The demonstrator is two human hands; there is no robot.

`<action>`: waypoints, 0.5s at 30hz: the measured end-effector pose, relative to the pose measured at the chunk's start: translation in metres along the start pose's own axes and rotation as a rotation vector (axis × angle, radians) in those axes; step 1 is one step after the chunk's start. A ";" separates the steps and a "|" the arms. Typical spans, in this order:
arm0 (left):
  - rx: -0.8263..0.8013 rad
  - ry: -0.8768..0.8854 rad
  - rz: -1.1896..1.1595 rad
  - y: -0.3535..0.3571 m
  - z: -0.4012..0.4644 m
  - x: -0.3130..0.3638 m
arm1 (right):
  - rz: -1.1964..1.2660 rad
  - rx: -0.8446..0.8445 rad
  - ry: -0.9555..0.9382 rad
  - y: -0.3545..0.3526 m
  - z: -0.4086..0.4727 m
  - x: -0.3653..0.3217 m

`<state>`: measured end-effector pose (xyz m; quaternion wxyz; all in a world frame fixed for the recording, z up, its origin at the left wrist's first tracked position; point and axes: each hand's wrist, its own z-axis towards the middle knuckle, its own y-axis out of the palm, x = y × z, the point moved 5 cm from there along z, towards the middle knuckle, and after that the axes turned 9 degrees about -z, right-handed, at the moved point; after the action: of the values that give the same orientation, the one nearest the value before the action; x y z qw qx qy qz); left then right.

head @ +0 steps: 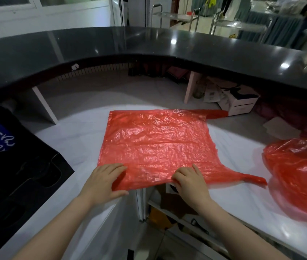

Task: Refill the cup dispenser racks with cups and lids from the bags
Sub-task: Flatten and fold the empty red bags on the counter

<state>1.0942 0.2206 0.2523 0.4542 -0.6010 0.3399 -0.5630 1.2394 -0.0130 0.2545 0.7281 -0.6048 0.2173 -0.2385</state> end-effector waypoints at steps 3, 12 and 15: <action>0.036 0.020 -0.033 -0.007 -0.004 -0.005 | 0.025 -0.067 0.116 -0.008 0.011 0.015; 0.276 -0.087 -0.431 -0.024 0.005 -0.022 | -0.016 0.063 0.165 -0.055 0.029 0.048; 0.332 -0.312 -0.775 -0.025 0.011 -0.026 | -0.007 0.256 0.177 -0.072 0.026 0.045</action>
<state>1.0993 0.2550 0.2671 0.3460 -0.6806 -0.0781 -0.6411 1.2851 -0.0315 0.3284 0.7765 -0.4842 0.2463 -0.3192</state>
